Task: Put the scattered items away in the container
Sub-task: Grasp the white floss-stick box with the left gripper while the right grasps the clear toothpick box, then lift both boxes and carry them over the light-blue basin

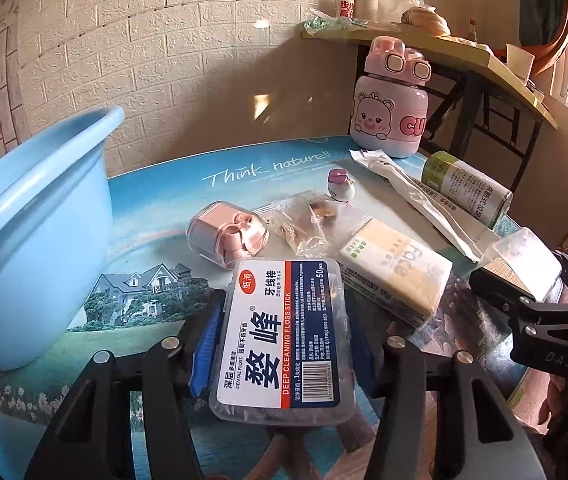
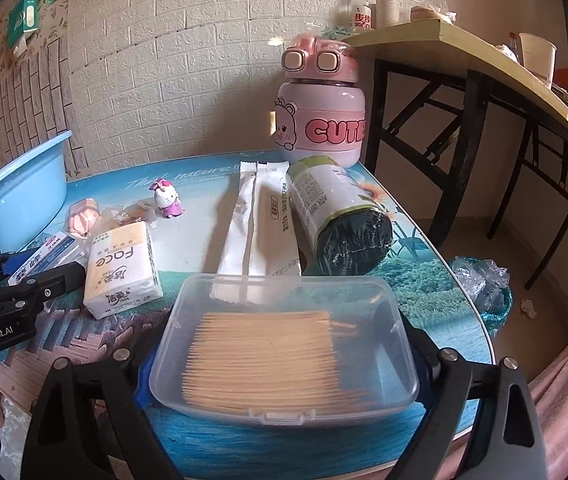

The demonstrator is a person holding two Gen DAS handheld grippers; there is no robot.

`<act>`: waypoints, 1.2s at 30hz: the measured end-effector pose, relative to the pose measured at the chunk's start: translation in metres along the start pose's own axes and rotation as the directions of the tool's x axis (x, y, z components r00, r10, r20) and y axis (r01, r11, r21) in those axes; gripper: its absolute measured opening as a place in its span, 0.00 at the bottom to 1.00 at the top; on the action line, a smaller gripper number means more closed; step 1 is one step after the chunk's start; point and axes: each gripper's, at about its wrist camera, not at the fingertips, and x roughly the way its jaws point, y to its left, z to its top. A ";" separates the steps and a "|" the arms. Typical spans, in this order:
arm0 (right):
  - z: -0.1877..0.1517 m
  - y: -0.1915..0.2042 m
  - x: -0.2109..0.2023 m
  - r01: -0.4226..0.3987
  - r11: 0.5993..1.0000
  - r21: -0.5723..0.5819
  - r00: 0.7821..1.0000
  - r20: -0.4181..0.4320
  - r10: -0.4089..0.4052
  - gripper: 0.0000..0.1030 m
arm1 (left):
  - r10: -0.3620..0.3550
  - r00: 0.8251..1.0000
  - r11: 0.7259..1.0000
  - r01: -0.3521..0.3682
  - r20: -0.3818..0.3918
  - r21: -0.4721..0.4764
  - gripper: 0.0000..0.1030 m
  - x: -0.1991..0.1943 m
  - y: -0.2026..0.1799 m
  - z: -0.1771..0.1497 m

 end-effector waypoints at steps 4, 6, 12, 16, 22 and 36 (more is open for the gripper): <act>0.001 -0.005 -0.004 -0.002 1.000 0.024 1.000 0.004 0.002 0.90 | 0.006 1.000 1.000 -0.006 0.014 -0.008 0.51 -0.003 0.000 0.000; 0.003 -0.007 -0.009 0.006 1.000 0.021 1.000 0.026 -0.006 0.90 | 0.000 1.000 1.000 0.000 0.025 -0.024 0.51 -0.005 0.003 0.002; 0.010 -0.007 -0.022 -0.029 0.999 0.046 0.999 0.034 0.028 0.90 | -0.032 0.996 0.997 0.037 0.078 -0.070 0.51 -0.024 0.010 0.007; 0.014 -0.002 -0.030 -0.012 1.000 0.028 0.999 0.049 0.010 0.90 | -0.030 0.993 0.997 0.039 0.117 -0.071 0.51 -0.038 0.010 0.012; 0.023 0.003 -0.042 -0.001 1.000 0.029 0.999 0.043 0.000 0.90 | -0.012 0.989 0.997 0.023 0.145 -0.071 0.51 -0.061 0.013 0.015; 0.070 0.058 -0.086 -0.106 0.994 -0.023 0.992 0.060 0.108 0.90 | 0.095 0.974 0.991 -0.073 0.208 -0.112 0.51 -0.130 0.049 0.029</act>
